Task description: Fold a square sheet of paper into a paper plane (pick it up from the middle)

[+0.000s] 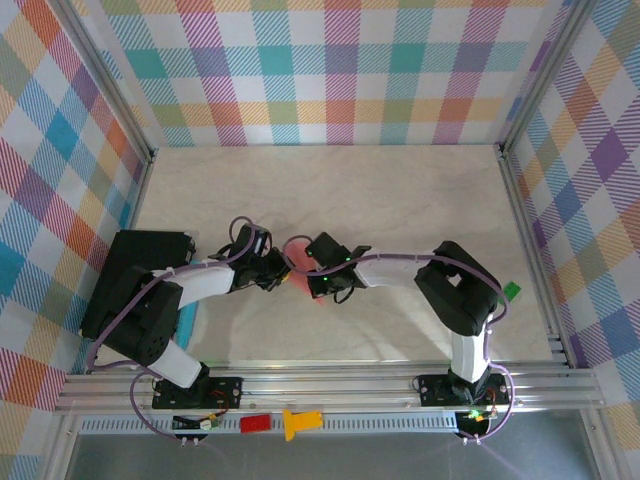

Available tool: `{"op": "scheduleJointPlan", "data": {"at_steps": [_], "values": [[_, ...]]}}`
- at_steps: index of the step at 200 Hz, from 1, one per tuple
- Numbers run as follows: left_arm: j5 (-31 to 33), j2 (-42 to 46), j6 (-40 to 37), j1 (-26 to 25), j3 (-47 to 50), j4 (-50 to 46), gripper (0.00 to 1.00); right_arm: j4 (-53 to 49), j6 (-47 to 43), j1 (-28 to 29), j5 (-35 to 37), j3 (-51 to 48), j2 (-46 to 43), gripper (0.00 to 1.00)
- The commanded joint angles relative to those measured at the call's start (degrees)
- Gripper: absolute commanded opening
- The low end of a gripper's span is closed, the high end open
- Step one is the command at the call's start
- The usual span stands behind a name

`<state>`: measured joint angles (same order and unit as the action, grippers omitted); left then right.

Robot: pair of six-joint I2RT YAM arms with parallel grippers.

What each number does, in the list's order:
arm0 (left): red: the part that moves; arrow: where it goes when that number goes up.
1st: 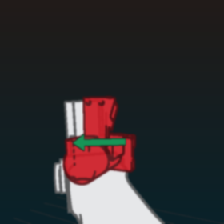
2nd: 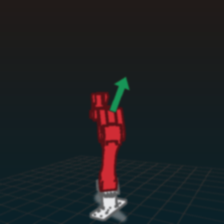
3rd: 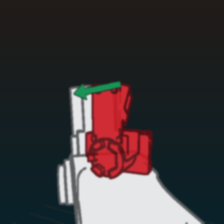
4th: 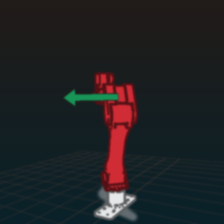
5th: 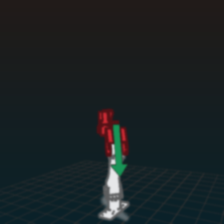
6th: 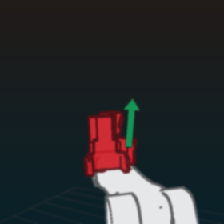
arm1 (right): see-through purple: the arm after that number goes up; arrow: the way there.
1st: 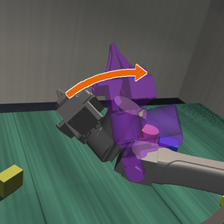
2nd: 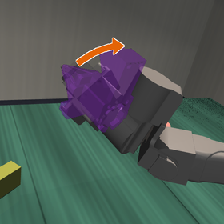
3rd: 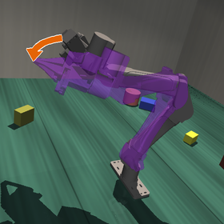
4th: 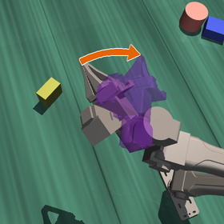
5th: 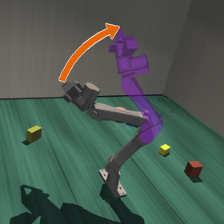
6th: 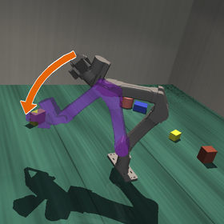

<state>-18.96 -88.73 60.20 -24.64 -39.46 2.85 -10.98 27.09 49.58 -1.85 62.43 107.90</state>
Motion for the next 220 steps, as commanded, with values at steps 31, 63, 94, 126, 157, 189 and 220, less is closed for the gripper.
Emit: {"op": "scheduleJointPlan", "data": {"at_steps": [31, 63, 94, 126, 157, 189, 220], "values": [[-6.36, -0.84, -0.85, -0.77, 0.37, 8.73, 0.16, 1.39, -4.89, -8.27, -18.37, -6.77, 0.74, 0.09], [-8.37, -3.02, -2.20, -2.27, -0.06, 11.86, 0.22, 2.08, -5.77, -11.16, -24.16, -7.68, 0.47, 0.09], [-10.62, -5.87, -4.19, -3.21, -1.81, 12.70, 0.30, 1.58, -6.38, -12.22, -26.50, -7.41, 0.31, 0.10], [-11.80, -8.34, -5.77, -3.99, -4.36, 12.46, 0.37, 1.41, -6.23, -12.84, -27.46, -7.41, 0.30, 0.11], [-10.22, -10.32, -7.61, -4.27, -7.17, 7.97, 0.38, 1.71, -5.73, -13.28, -28.10, -7.50, 0.49, 0.11], [-10.13, -12.37, -8.57, -4.36, -8.87, 5.05, 0.39, 2.14, -5.35, -13.62, -29.45, -7.50, 0.73, 0.11], [-9.44, -13.45, -9.32, -4.54, -9.73, 2.86, 0.40, 2.36, -5.05, -13.90, -30.62, -7.41, 1.00, 0.11]]}}
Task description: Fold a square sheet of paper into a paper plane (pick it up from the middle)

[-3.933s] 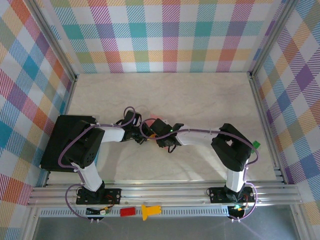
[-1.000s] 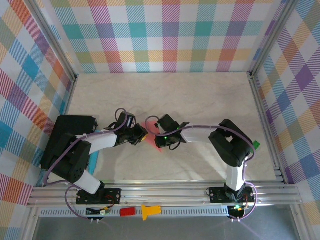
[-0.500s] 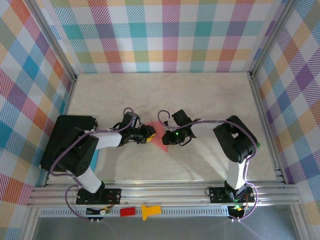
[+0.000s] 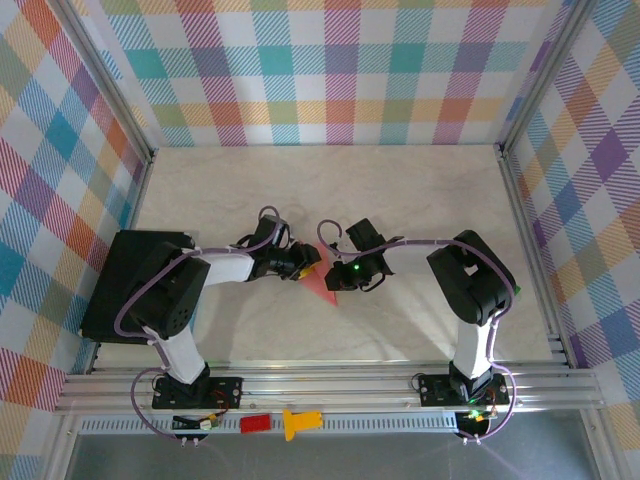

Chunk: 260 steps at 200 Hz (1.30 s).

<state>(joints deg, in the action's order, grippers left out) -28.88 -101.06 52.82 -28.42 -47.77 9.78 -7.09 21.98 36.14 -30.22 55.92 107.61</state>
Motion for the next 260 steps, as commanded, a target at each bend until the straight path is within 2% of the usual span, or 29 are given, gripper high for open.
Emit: {"op": "scheduleJointPlan", "data": {"at_steps": [1, 64, 107, 150, 218, 260], "values": [[0.49, -1.14, -1.97, -0.75, -1.48, -4.11, 0.40, -1.53, 0.08, -0.46, -2.32, -0.90, 1.28, 0.11], [3.00, -3.30, -3.35, -0.99, -3.57, -9.72, 0.43, -1.43, 0.43, -0.70, -3.53, -0.64, 1.91, 0.14], [5.85, -4.07, -3.94, -0.97, -3.85, -14.35, 0.40, -1.60, 1.76, -1.28, -4.74, -1.12, -0.28, 0.23], [5.79, -4.63, -3.80, -1.02, -3.73, -14.45, 0.38, -1.07, 2.99, -1.33, -6.46, -2.85, -3.39, 0.26], [5.26, -5.06, -3.67, -1.02, -3.79, -14.27, 0.37, -0.42, 4.38, -1.34, -7.36, -5.86, -5.12, 0.22], [4.87, -5.51, -3.62, -1.02, -3.41, -13.93, 0.37, -0.50, 4.38, -1.34, -7.30, -6.75, -3.91, 0.13]]}}
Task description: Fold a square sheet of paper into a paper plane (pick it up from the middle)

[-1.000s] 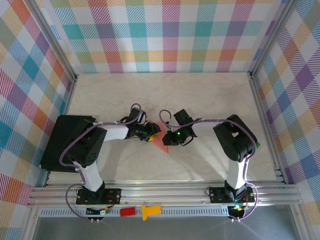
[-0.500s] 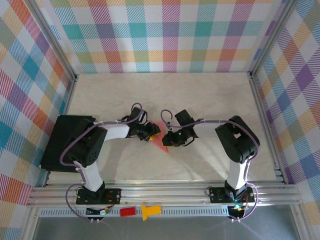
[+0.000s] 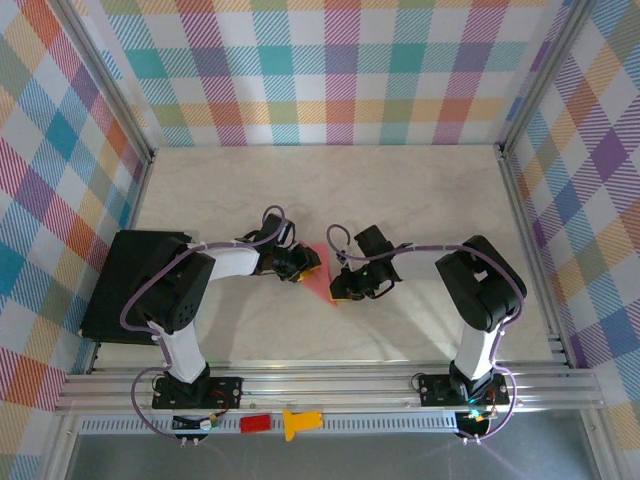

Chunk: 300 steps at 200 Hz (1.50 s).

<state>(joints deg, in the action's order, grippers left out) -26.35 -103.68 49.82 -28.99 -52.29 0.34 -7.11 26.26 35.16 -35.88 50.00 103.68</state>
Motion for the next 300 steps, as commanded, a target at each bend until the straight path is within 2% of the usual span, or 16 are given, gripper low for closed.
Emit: {"op": "scheduleJointPlan", "data": {"at_steps": [1, 32, 67, 101, 143, 166, 197, 300], "values": [[2.34, -2.91, -0.62, -0.45, 1.13, -4.52, 0.37, -0.46, 0.10, -0.35, -1.65, -0.84, 0.07, 0.13], [2.18, -3.02, -0.60, -0.45, 1.13, -4.66, 0.37, -0.50, 0.04, -0.35, -0.97, -1.13, 0.83, 0.13], [2.06, -3.05, -0.86, -0.44, 0.90, -5.06, 0.36, -0.72, 0.52, -0.34, -0.18, -0.69, -2.59, 0.22], [1.83, -2.93, -0.94, -0.45, 0.93, -5.04, 0.37, -1.09, 2.15, -0.35, 4.59, -0.52, -7.46, 0.29], [1.48, -3.09, -0.96, -0.45, 0.86, -4.69, 0.37, -0.03, 4.08, -0.31, 3.70, 0.14, -5.27, 0.31], [1.51, -3.19, -0.62, -0.44, 1.03, -4.65, 0.37, 0.42, 4.77, 0.08, 2.66, 1.28, -3.57, 0.31], [1.28, -3.36, -0.19, -0.44, 1.13, -4.43, 0.37, 1.13, 5.82, 0.55, 1.74, 2.64, -1.22, 0.26], [1.12, -3.61, -0.03, -0.44, 1.21, -4.22, 0.37, 1.30, 6.08, 1.34, 0.81, 2.30, 1.10, 0.16]]}}
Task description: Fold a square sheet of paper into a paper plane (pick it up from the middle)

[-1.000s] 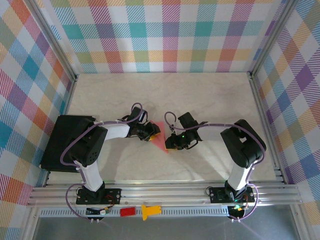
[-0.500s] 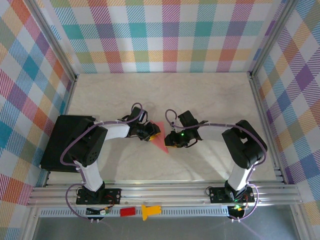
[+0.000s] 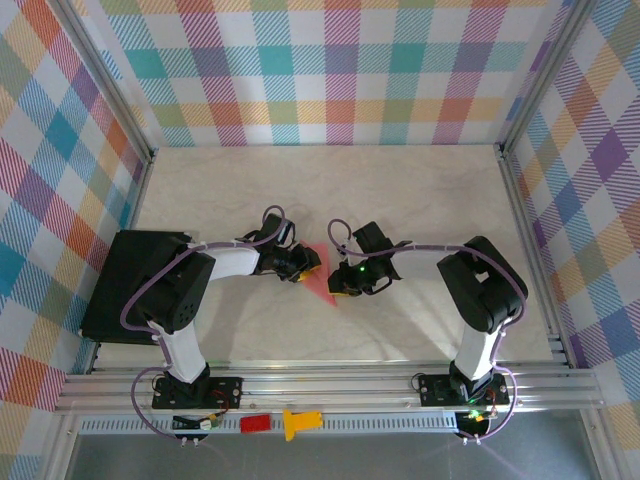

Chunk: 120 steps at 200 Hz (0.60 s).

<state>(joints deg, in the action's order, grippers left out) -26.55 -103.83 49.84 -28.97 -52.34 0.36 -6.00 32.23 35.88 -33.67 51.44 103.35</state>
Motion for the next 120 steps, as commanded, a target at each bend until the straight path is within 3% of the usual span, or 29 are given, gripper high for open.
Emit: {"op": "scheduleJointPlan", "data": {"at_steps": [1, 120], "values": [[1.32, -3.42, -0.12, -0.43, 1.22, -4.23, 0.37, 0.15, 0.07, 0.65, -1.40, 0.90, 1.51, 0.17], [1.58, -4.27, -0.10, -0.44, 1.25, -5.06, 0.32, -0.48, -1.52, 0.69, -0.71, -0.75, 4.27, 0.11]]}}
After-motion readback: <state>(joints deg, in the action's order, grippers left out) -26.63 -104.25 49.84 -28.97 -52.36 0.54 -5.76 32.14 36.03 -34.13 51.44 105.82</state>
